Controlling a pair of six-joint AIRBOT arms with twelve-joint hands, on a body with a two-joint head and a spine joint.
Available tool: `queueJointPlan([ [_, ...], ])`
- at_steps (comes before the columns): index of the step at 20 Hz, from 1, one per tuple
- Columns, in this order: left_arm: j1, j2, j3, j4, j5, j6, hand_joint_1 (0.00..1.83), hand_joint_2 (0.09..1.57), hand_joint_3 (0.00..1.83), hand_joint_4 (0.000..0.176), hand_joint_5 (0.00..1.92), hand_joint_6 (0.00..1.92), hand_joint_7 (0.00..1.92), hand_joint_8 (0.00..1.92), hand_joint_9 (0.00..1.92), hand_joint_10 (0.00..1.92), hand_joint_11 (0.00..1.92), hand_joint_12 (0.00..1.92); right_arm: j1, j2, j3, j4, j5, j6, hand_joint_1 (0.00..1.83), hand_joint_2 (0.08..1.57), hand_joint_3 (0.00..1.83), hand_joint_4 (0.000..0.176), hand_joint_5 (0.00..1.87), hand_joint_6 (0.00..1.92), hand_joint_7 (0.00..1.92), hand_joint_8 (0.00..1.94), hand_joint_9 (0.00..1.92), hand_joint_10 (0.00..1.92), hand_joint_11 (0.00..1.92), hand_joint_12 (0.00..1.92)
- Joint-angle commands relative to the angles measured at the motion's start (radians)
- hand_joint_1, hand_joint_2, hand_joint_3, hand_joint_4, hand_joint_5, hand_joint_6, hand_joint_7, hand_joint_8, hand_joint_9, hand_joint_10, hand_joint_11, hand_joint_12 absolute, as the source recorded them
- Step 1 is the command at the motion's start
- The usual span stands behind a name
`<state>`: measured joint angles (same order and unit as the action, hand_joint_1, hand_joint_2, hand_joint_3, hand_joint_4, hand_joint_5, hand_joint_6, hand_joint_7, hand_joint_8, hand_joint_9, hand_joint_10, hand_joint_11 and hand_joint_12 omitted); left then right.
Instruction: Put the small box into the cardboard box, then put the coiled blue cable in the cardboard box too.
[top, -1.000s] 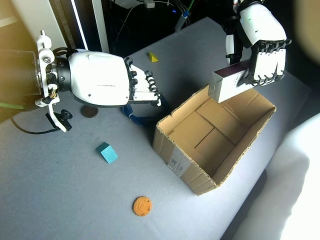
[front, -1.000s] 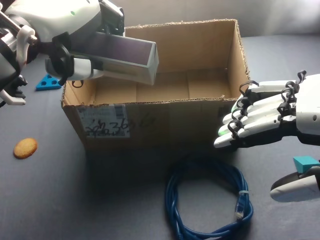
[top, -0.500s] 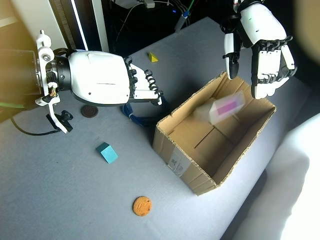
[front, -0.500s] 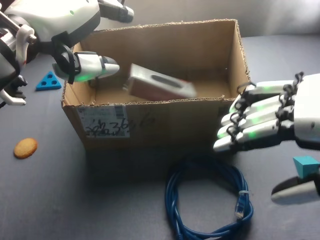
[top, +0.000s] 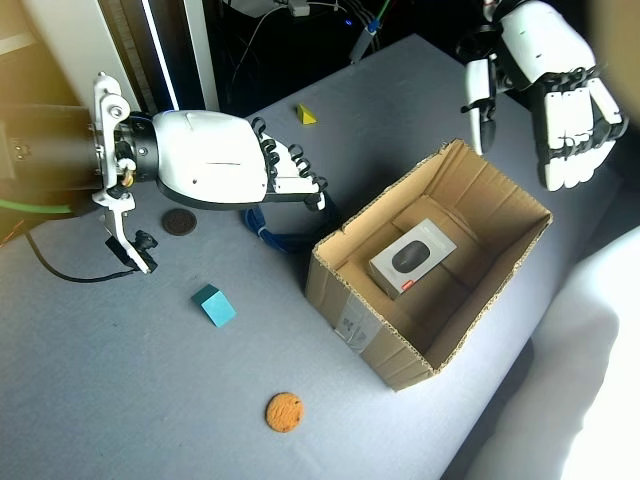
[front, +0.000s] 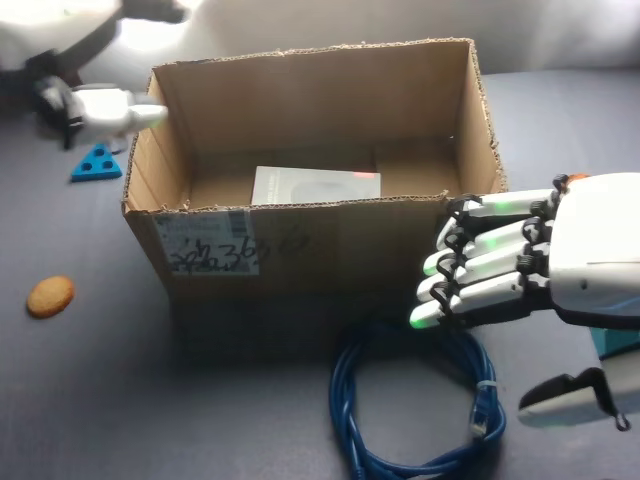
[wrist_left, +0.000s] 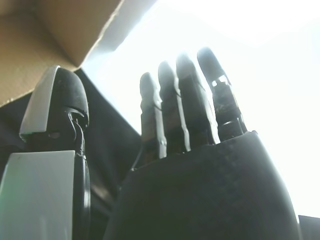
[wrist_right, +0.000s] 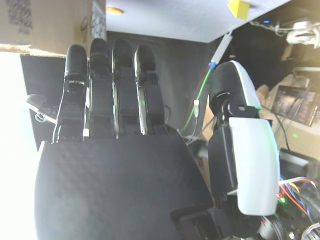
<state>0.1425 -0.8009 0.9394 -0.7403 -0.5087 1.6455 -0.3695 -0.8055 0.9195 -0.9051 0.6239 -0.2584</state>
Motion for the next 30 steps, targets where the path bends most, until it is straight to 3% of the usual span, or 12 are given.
queueJointPlan([
  [1,0.004,0.032,0.009,0.041,-0.101,0.003,0.93,1.20,0.00,0.000,0.45,0.01,0.46,0.01,0.42,0.01,0.00,1.02,-0.002,-0.001,-0.003,0.058,0.056,-0.004,0.37,1.18,0.00,0.000,0.43,0.00,0.42,0.00,0.38,0.01,0.00,0.85],
  [3,0.038,0.076,0.007,0.053,-0.099,0.000,0.84,1.22,0.00,0.000,0.40,0.00,0.42,0.00,0.39,0.00,0.00,0.94,-0.006,-0.017,-0.004,0.066,0.029,-0.004,0.40,1.18,0.00,0.000,0.44,0.00,0.43,0.00,0.38,0.01,0.00,0.84],
  [4,0.069,0.107,0.003,0.054,-0.090,-0.006,0.80,1.23,0.00,0.000,0.38,0.00,0.38,0.00,0.34,0.00,0.00,0.84,-0.008,-0.023,-0.004,0.067,0.023,-0.004,0.65,1.15,0.00,0.000,0.40,0.00,0.40,0.00,0.36,0.00,0.00,0.84],
  [5,0.099,0.131,-0.003,0.055,-0.089,-0.018,0.80,1.23,0.00,0.000,0.38,0.00,0.38,0.00,0.34,0.00,0.00,0.84,-0.010,-0.028,-0.004,0.067,0.020,-0.004,0.65,1.15,0.00,0.000,0.40,0.00,0.40,0.00,0.36,0.00,0.00,0.84],
  [8,0.183,0.178,-0.014,0.118,-0.091,-0.105,0.74,1.21,0.00,0.000,0.40,0.01,0.42,0.01,0.38,0.01,0.00,0.92,-0.019,-0.046,-0.004,0.067,-0.009,-0.037,1.01,1.09,0.00,0.000,0.31,0.01,0.29,0.00,0.26,0.00,0.00,0.74],
  [11,0.263,0.217,-0.035,0.182,-0.092,-0.194,0.73,1.22,0.00,0.000,0.42,0.01,0.43,0.01,0.39,0.01,0.00,0.92,-0.036,-0.062,-0.004,0.067,-0.014,-0.067,1.09,1.07,0.00,0.000,0.35,0.01,0.32,0.01,0.27,0.01,0.00,0.77],
  [14,0.330,0.248,-0.058,0.279,-0.092,-0.310,0.77,1.21,0.00,0.000,0.42,0.00,0.42,0.00,0.37,0.00,0.00,0.88,-0.044,-0.070,-0.004,0.067,-0.026,-0.078,1.19,0.99,0.00,0.000,0.52,0.03,0.47,0.02,0.39,0.03,0.00,1.07],
  [20,0.514,0.318,-0.124,0.424,-0.127,-0.509,0.72,1.24,0.01,0.000,0.42,0.00,0.43,0.00,0.38,0.00,0.00,0.93,-0.070,-0.084,-0.005,0.038,-0.048,-0.096,1.21,1.03,0.01,0.000,0.68,0.02,0.65,0.01,0.57,0.05,0.01,1.29],
  [23,0.566,0.329,-0.126,0.600,-0.150,-0.681,0.72,1.24,0.00,0.000,0.41,0.00,0.43,0.00,0.39,0.00,0.00,0.92,-0.071,-0.090,-0.005,0.038,-0.052,-0.098,1.20,1.02,0.00,0.000,0.70,0.02,0.69,0.02,0.60,0.06,0.03,1.30],
  [24,0.569,0.329,-0.124,0.714,-0.147,-0.771,0.72,1.24,0.00,0.000,0.41,0.00,0.43,0.00,0.39,0.00,0.00,0.92,-0.074,-0.095,-0.005,0.038,-0.053,-0.105,1.20,1.02,0.00,0.000,0.70,0.02,0.69,0.02,0.60,0.06,0.03,1.30],
  [26,0.568,0.328,-0.128,0.864,-0.147,-0.890,0.74,1.24,0.00,0.000,0.42,0.00,0.45,0.01,0.40,0.00,0.00,0.93,-0.082,-0.104,-0.004,0.038,-0.054,-0.124,1.19,1.01,0.00,0.000,0.70,0.02,0.69,0.02,0.60,0.06,0.02,1.31],
  [30,0.568,0.329,-0.145,1.076,-0.152,-1.051,0.71,1.25,0.01,0.000,0.42,0.00,0.44,0.00,0.40,0.00,0.00,0.95,-0.090,-0.120,-0.004,0.038,-0.062,-0.144,1.15,1.02,0.00,0.000,0.70,0.01,0.69,0.01,0.60,0.05,0.02,1.32],
])
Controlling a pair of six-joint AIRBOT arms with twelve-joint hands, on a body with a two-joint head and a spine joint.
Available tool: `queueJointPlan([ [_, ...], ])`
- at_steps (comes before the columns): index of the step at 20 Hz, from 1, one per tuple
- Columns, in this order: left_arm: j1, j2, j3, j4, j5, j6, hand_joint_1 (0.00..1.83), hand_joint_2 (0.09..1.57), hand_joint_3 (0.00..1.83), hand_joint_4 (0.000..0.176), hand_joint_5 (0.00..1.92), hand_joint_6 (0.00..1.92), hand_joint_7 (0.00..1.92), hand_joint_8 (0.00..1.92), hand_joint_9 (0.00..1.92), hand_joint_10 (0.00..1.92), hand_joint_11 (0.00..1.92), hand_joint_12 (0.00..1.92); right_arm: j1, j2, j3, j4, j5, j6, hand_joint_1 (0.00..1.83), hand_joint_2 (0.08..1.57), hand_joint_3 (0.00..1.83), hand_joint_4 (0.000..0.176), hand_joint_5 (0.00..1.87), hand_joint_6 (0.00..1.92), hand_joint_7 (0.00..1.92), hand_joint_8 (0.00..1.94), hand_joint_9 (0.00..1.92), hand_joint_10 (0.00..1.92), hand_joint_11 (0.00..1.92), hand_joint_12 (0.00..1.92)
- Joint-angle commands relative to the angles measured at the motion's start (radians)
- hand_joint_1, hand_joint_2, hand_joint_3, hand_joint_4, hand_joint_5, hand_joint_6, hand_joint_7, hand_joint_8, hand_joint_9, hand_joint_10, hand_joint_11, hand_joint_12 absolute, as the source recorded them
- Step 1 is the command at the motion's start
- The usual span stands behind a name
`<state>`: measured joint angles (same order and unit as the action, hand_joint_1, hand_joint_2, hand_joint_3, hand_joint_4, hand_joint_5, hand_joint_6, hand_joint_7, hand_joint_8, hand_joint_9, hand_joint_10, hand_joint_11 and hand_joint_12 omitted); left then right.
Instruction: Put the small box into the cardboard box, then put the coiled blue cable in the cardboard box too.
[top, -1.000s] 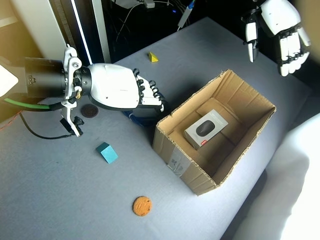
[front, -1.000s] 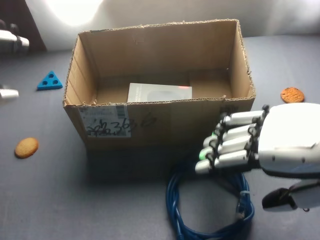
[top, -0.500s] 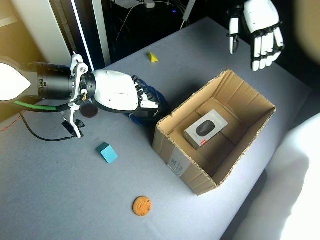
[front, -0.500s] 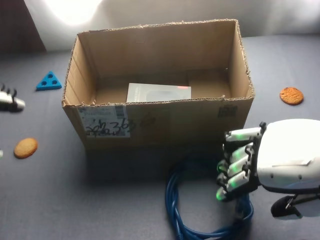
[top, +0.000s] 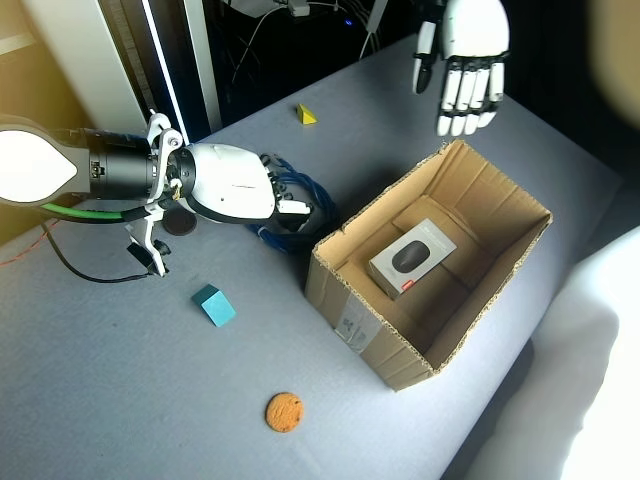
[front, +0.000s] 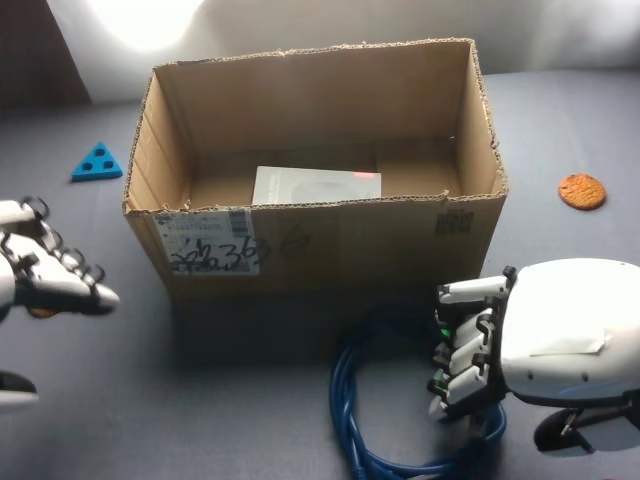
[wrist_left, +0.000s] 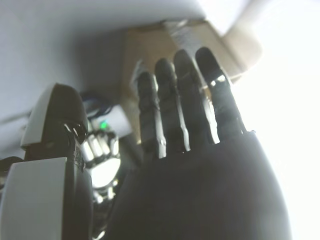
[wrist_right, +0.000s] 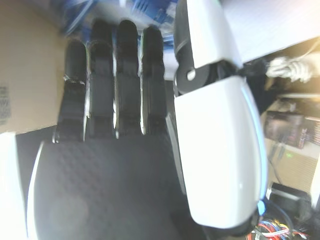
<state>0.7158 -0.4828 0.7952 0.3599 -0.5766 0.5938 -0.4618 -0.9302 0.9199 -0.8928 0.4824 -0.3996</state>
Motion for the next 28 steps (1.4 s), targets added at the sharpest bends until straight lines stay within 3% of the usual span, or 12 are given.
queueJointPlan([
  [1,-0.006,0.010,-0.002,0.017,-0.093,-0.034,0.70,1.25,0.01,0.000,0.43,0.01,0.45,0.01,0.41,0.01,0.00,0.95,0.002,-0.001,-0.004,0.026,0.080,-0.010,1.14,1.02,0.00,0.000,0.70,0.01,0.69,0.01,0.60,0.05,0.01,1.31],
  [3,-0.006,0.010,-0.002,0.097,-0.116,-0.097,0.73,1.24,0.00,0.000,0.47,0.01,0.49,0.01,0.45,0.01,0.00,1.04,-0.004,-0.014,-0.004,0.029,0.080,-0.033,1.14,1.02,0.00,0.000,0.69,0.01,0.68,0.01,0.61,0.05,0.01,1.31],
  [5,-0.008,0.010,-0.002,0.178,-0.159,-0.139,0.69,1.27,0.00,0.000,0.43,0.01,0.45,0.01,0.40,0.01,0.00,0.93,-0.008,-0.026,-0.004,0.050,0.080,-0.071,1.15,1.02,0.00,0.000,0.69,0.01,0.68,0.01,0.61,0.05,0.01,1.31],
  [9,-0.038,0.000,-0.004,0.371,-0.220,-0.259,0.72,1.26,0.00,0.000,0.45,0.01,0.46,0.00,0.42,0.01,0.00,1.00,-0.006,-0.033,-0.004,0.072,0.079,-0.106,1.20,1.01,0.00,0.000,0.69,0.00,0.68,0.00,0.61,0.05,0.01,1.31],
  [13,-0.078,0.000,-0.014,0.493,-0.285,-0.269,0.77,1.24,0.00,0.000,0.47,0.01,0.49,0.01,0.45,0.01,0.00,1.03,-0.010,-0.034,-0.004,0.085,0.079,-0.155,1.22,1.00,0.00,0.000,0.70,0.01,0.71,0.01,0.64,0.06,0.03,1.31],
  [18,-0.151,-0.021,-0.025,0.593,-0.292,-0.318,0.73,1.26,0.00,0.000,0.48,0.01,0.49,0.01,0.45,0.01,0.00,1.01,-0.026,-0.043,-0.002,0.109,0.079,-0.194,1.17,1.01,0.00,0.000,0.71,0.01,0.72,0.01,0.65,0.06,0.01,1.32],
  [28,-0.165,-0.038,-0.017,0.582,-0.324,-0.321,0.74,1.27,0.00,0.000,0.48,0.00,0.50,0.01,0.47,0.01,0.00,1.00,-0.048,-0.074,0.021,0.154,0.078,-0.199,1.21,1.00,0.00,0.000,0.73,0.01,0.73,0.01,0.65,0.05,0.01,1.33],
])
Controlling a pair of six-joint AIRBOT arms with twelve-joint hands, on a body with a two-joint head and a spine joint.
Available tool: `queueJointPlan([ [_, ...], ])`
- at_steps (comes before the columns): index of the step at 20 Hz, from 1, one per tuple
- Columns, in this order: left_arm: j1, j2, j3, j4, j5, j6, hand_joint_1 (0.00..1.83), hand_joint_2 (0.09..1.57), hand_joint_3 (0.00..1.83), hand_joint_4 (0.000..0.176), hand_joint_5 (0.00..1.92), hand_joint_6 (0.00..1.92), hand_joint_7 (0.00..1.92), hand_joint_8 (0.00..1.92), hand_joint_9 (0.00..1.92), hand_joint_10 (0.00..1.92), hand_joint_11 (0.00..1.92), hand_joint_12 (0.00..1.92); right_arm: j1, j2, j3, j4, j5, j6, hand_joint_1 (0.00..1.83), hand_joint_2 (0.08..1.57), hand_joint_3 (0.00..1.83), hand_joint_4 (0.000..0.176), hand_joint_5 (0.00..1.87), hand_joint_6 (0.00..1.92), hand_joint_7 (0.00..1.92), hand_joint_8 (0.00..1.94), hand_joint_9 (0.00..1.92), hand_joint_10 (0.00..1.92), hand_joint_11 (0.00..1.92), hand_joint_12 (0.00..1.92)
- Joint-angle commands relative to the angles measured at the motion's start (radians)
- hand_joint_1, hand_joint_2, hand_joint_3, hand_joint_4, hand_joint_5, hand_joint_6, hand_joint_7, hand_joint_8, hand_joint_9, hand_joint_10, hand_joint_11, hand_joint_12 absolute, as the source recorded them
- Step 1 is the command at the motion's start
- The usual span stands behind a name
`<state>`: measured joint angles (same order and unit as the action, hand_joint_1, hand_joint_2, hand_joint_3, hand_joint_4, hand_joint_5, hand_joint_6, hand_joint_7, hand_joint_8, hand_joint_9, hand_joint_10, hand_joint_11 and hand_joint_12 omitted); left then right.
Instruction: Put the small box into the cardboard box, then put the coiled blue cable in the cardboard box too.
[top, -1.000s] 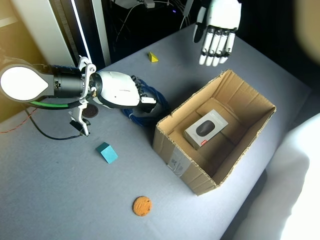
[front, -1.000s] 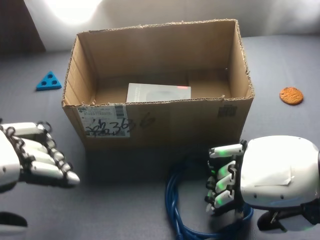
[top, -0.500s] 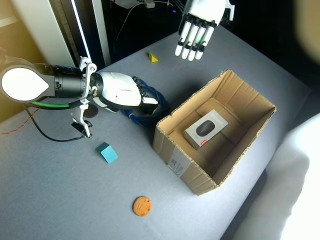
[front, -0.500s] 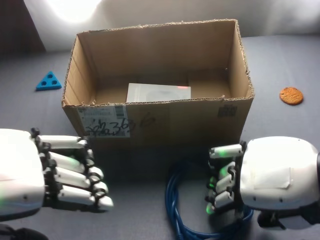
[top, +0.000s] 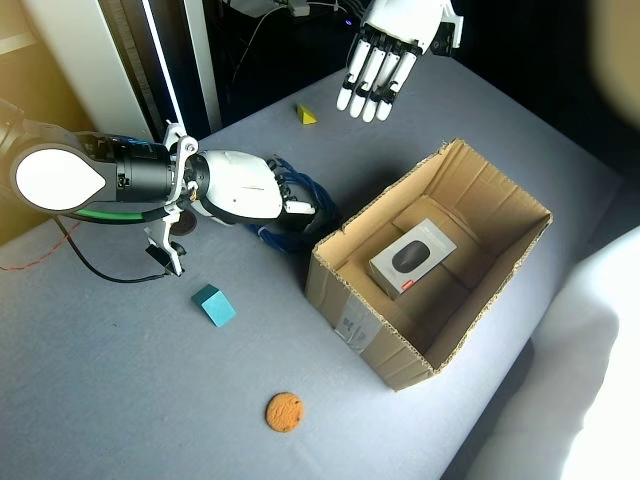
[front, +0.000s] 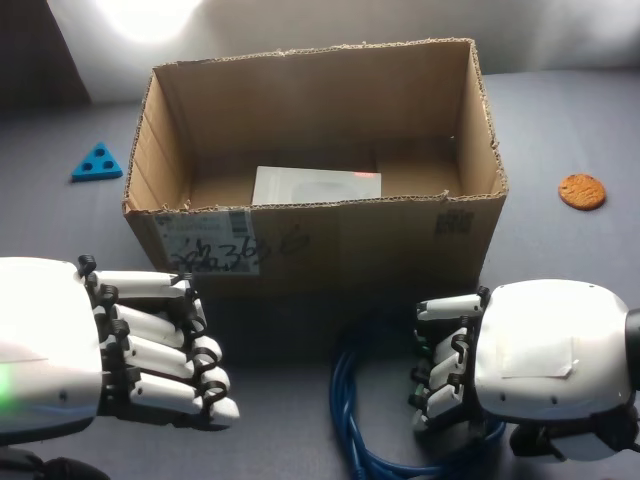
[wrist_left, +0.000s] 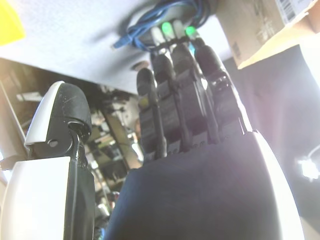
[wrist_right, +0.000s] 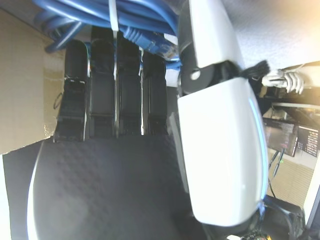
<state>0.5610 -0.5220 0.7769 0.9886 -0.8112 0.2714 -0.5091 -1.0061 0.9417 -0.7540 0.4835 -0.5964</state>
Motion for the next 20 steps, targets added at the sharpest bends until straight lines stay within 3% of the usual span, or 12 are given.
queueJointPlan([
  [1,-0.011,0.001,0.000,-0.048,-0.089,0.001,0.76,1.26,0.00,0.000,0.49,0.01,0.51,0.01,0.48,0.01,0.00,1.01,-0.003,0.002,-0.001,0.015,0.076,-0.003,1.21,1.01,0.00,0.000,0.72,0.01,0.72,0.00,0.64,0.05,0.01,1.33],
  [14,-0.041,-0.041,0.005,-0.046,-0.081,0.002,0.75,1.27,0.00,0.000,0.48,0.01,0.50,0.01,0.45,0.01,0.00,0.99,-0.014,-0.001,-0.001,0.036,0.076,-0.039,1.21,1.02,0.00,0.000,0.74,0.00,0.75,0.01,0.66,0.04,0.02,1.32],
  [17,-0.045,-0.041,0.005,-0.044,-0.081,0.002,0.71,1.29,0.01,0.000,0.47,0.00,0.49,0.00,0.45,0.00,0.00,1.00,-0.009,0.000,-0.001,0.039,0.077,-0.039,1.22,1.05,0.01,0.000,0.86,0.04,0.89,0.04,0.78,0.10,0.13,1.31],
  [18,-0.045,-0.041,0.003,-0.042,-0.081,0.002,0.72,1.29,0.00,0.000,0.48,0.01,0.51,0.01,0.47,0.01,0.00,1.02,-0.007,0.002,-0.001,0.044,0.077,-0.039,1.23,1.09,0.01,0.000,0.93,0.81,1.03,0.71,0.93,0.15,0.24,1.28],
  [19,-0.045,-0.041,0.002,-0.041,-0.082,0.002,0.72,1.29,0.00,0.000,0.49,0.00,0.50,0.00,0.46,0.00,0.00,1.01,-0.006,0.002,-0.001,0.044,0.077,-0.039,1.21,1.13,0.01,0.000,0.86,1.10,0.99,0.95,1.00,0.20,0.29,1.29],
  [20,-0.045,-0.041,0.001,-0.041,-0.082,0.002,0.71,1.29,0.00,0.000,0.47,0.00,0.48,0.00,0.45,0.00,0.00,0.99,-0.006,0.003,-0.001,0.044,0.077,-0.039,1.35,1.11,0.00,0.000,0.91,1.07,1.07,0.83,0.93,0.95,0.46,1.25],
])
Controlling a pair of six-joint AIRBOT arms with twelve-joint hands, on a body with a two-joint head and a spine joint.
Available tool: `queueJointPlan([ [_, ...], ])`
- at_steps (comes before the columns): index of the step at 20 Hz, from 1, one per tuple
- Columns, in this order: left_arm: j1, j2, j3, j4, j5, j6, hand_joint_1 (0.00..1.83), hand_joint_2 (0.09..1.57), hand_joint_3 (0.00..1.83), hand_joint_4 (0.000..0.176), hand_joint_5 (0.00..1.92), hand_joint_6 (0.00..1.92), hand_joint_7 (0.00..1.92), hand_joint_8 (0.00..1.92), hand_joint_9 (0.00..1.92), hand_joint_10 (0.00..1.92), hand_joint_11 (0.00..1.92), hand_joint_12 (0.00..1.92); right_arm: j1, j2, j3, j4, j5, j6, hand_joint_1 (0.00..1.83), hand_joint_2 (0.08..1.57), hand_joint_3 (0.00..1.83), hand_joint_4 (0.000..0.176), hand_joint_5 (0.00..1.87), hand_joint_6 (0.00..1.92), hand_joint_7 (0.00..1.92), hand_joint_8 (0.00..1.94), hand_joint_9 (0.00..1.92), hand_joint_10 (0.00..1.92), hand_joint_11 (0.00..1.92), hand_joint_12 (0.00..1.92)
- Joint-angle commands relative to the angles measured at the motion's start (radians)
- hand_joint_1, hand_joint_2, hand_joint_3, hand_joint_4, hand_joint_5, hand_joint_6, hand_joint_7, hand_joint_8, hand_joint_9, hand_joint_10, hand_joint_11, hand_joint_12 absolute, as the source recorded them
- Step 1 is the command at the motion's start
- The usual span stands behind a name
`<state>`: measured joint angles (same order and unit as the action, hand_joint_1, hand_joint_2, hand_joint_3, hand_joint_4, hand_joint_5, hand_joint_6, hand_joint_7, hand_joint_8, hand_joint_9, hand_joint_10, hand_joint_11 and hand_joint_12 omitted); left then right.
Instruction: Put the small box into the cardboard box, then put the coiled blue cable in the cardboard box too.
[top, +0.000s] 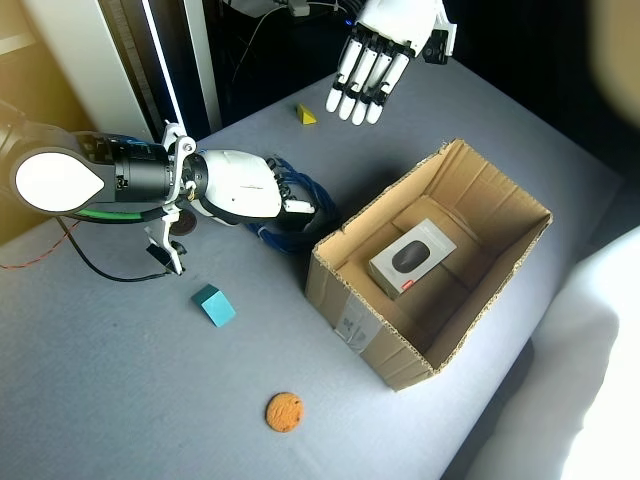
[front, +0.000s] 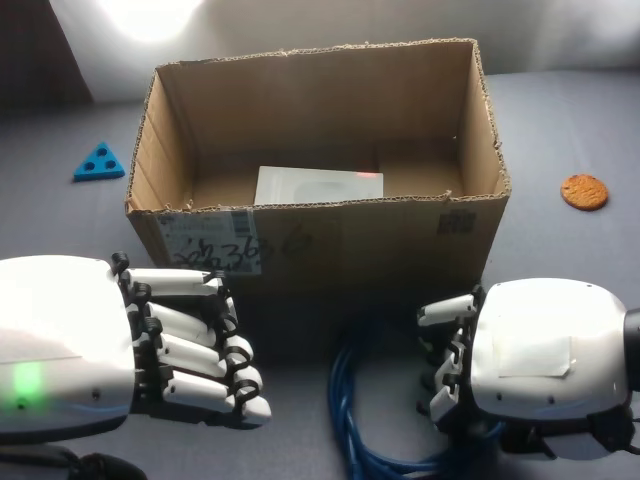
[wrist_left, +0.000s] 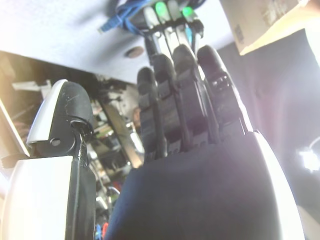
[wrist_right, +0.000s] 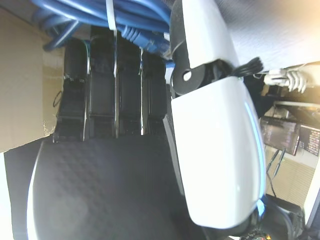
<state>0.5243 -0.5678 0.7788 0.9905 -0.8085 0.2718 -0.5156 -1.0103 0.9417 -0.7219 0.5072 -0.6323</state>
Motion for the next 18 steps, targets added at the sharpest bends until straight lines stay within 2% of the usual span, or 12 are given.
queueJointPlan([
  [1,-0.008,0.005,-0.002,-0.043,-0.085,0.001,0.73,1.29,0.00,0.000,0.49,0.01,0.50,0.01,0.46,0.01,0.00,1.02,0.001,0.007,-0.001,0.012,0.053,-0.003,1.38,1.09,0.00,0.000,0.92,1.05,1.09,0.80,0.93,1.07,0.57,1.21],
  [3,-0.010,0.005,-0.004,-0.043,-0.085,0.001,0.75,1.28,0.00,0.000,0.51,0.01,0.54,0.01,0.52,0.02,0.01,1.08,0.003,0.007,-0.001,0.012,0.054,-0.003,1.38,1.10,0.00,0.000,0.91,1.10,1.06,0.84,0.91,1.14,0.63,1.22],
  [4,-0.010,0.005,-0.007,-0.043,-0.085,0.001,0.68,1.31,0.01,0.000,0.49,0.00,0.52,0.00,0.50,0.01,0.00,1.07,0.004,0.007,-0.001,0.012,0.055,-0.003,1.38,1.11,0.00,0.000,0.89,1.11,1.06,0.86,0.91,1.14,0.63,1.23],
  [7,-0.011,0.005,-0.014,-0.039,-0.084,0.001,0.71,1.30,0.00,0.000,0.51,0.01,0.54,0.00,0.51,0.01,0.00,1.06,0.002,0.009,-0.001,0.012,0.076,0.001,1.38,1.11,0.00,0.000,0.91,1.09,1.05,0.88,0.91,1.14,0.63,1.22],
  [10,-0.010,0.005,-0.009,-0.038,-0.086,0.001,0.77,1.28,0.00,0.000,0.51,0.01,0.54,0.00,0.52,0.01,0.01,1.08,0.003,0.024,-0.001,-0.114,0.172,0.154,1.38,1.09,0.00,0.000,0.92,1.06,1.09,0.82,0.93,1.11,0.62,1.22],
  [12,-0.010,0.005,-0.005,-0.038,-0.090,0.000,0.72,1.30,0.00,0.000,0.51,0.00,0.53,0.00,0.50,0.00,0.00,1.07,0.003,0.032,-0.002,-0.174,0.250,0.217,1.38,1.09,0.00,0.000,0.94,1.04,1.09,0.82,0.92,1.12,0.62,1.21],
  [15,-0.012,0.005,-0.003,-0.039,-0.091,-0.006,0.72,1.30,0.00,0.000,0.51,0.00,0.54,0.00,0.51,0.00,0.00,1.05,0.008,0.041,-0.012,-0.197,0.284,0.228,1.38,1.10,0.00,0.000,0.94,1.04,1.08,0.83,0.90,1.14,0.61,1.22],
  [16,-0.012,0.005,-0.004,-0.039,-0.091,-0.006,0.69,1.31,0.01,0.000,0.50,0.00,0.53,0.00,0.50,0.00,0.00,1.04,0.012,0.043,-0.014,-0.197,0.291,0.228,1.38,1.11,0.00,0.000,0.91,1.09,1.04,0.88,0.88,1.18,0.58,1.25],
  [18,-0.013,0.005,-0.006,-0.040,-0.091,-0.006,0.70,1.31,0.00,0.000,0.51,0.00,0.55,0.01,0.53,0.01,0.01,1.09,0.024,0.045,-0.015,-0.204,0.321,0.227,1.38,1.10,0.00,0.000,0.94,1.05,1.08,0.81,0.91,1.14,0.63,1.21],
])
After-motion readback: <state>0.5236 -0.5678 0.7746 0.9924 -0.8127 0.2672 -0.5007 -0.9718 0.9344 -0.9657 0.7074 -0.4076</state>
